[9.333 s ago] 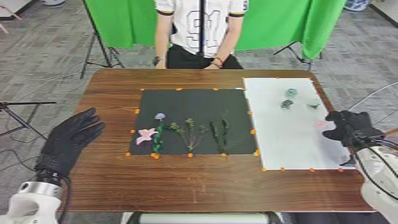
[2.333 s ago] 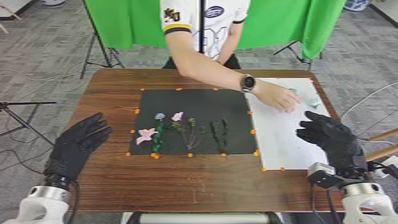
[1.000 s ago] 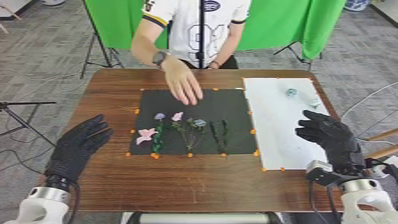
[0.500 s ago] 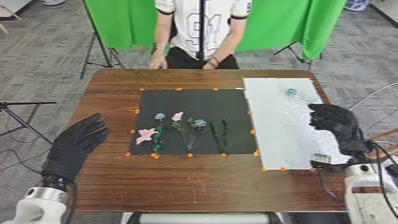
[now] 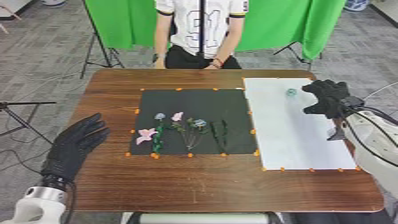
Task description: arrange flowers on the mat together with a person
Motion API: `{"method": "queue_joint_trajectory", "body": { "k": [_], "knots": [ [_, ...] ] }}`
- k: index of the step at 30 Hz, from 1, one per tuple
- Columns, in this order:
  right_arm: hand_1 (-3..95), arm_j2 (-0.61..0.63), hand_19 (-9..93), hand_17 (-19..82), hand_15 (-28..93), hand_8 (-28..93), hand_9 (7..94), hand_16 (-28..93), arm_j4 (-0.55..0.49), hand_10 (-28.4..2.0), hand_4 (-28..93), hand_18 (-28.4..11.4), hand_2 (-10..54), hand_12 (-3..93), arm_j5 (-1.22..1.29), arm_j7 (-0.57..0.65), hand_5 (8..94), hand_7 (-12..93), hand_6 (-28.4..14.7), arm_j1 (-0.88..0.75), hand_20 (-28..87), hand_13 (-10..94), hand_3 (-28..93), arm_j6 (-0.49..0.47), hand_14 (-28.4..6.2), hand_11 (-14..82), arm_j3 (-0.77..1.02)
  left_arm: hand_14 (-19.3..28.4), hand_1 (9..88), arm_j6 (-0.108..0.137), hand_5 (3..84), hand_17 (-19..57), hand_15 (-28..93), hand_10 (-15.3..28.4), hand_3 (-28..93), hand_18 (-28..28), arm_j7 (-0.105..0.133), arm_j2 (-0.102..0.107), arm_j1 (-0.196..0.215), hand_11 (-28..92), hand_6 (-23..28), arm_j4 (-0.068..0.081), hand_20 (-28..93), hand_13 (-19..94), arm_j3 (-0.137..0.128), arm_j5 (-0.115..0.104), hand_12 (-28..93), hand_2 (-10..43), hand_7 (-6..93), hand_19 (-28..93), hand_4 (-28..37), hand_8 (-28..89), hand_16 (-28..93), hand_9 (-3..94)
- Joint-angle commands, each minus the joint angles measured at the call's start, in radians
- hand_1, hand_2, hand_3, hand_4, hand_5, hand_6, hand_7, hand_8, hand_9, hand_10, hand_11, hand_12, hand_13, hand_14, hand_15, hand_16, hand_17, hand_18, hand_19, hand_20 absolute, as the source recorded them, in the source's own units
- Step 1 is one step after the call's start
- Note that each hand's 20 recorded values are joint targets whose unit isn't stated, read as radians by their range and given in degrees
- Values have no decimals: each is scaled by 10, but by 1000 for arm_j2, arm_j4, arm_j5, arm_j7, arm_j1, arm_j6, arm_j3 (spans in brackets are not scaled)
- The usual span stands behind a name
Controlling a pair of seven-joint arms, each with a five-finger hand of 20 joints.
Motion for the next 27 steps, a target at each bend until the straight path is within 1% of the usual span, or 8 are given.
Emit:
{"method": "queue_joint_trajectory", "body": {
  "k": [1, 4, 6, 9, 13, 14, 18, 27],
  "knots": [
    [224, 19, 462, 64, 119, -116, 254, 364, 157, -112, -270, -181, -46, 274, -15, 160, 270, 241, -30, 359, 256, 233, 875, 53, -105, 101, -345, 164, 279, 4, 402, -71, 379, 144, 722, 209, -11, 7, 6, 274, 60, 4, 98, 276, -3, -3, 127, 27, 177, 486, -202, -90, -20, 342],
    [228, 5, 484, 77, 148, -119, 267, 360, 196, -115, -270, -183, -48, 273, -4, 204, 271, 249, -31, 403, 265, 257, 883, 59, -103, 122, -405, 164, 279, 7, 402, -71, 380, 144, 723, 208, -13, 8, 8, 274, 60, 5, 98, 277, -6, -4, 127, 27, 178, 486, -201, -90, -19, 342],
    [234, -10, 509, 97, 227, -126, 295, 306, 218, -117, -272, -180, -48, 256, 1, 215, 286, 259, -32, 405, 274, 289, 887, 63, -96, 159, -408, 164, 278, 6, 402, -71, 380, 144, 723, 208, -14, 10, 8, 274, 60, 6, 98, 277, -8, -4, 126, 27, 178, 486, -201, -90, -19, 342],
    [245, -27, 545, 119, 348, -141, 368, 247, 246, -116, -275, -179, -52, 244, 22, 210, 325, 281, -27, 419, 297, 348, 891, 80, -85, 238, -434, 164, 278, 3, 402, -71, 380, 143, 723, 208, -15, 11, 14, 273, 60, 4, 98, 277, -14, -4, 126, 27, 178, 486, -201, -90, -19, 341],
    [254, -50, 560, 133, 426, -152, 429, 227, 278, -110, -279, -179, -59, 245, 34, 198, 357, 307, -15, 433, 306, 403, 896, 109, -73, 298, -464, 163, 279, 8, 402, -71, 380, 143, 723, 209, -10, 11, 23, 273, 61, 2, 98, 277, -20, -7, 126, 26, 178, 486, -201, -90, -20, 341],
    [257, -53, 562, 135, 437, -155, 438, 226, 277, -108, -280, -179, -62, 246, 40, 201, 362, 311, -13, 430, 308, 409, 898, 110, -72, 308, -464, 163, 279, 5, 402, -72, 380, 143, 722, 209, -16, 10, 21, 274, 61, 3, 98, 277, -22, -5, 126, 27, 178, 486, -201, -90, -20, 342],
    [263, -63, 567, 141, 480, -161, 463, 221, 277, -103, -282, -178, -69, 248, 33, 201, 376, 322, -9, 424, 312, 434, 900, 91, -69, 334, -458, 163, 279, -3, 403, -71, 379, 143, 722, 209, -20, 11, 11, 274, 61, 7, 98, 277, -18, -2, 126, 28, 176, 486, -201, -90, -20, 342],
    [275, -75, 576, 150, 508, -179, 519, 213, 298, -93, -282, -178, -70, 249, 53, 197, 440, 365, 8, 422, 324, 472, 899, 28, -65, 364, -466, 163, 279, -6, 401, -72, 379, 143, 721, 209, -20, 11, 12, 273, 60, 8, 98, 277, -14, -2, 126, 28, 177, 486, -200, -89, -19, 341]
  ]
}}
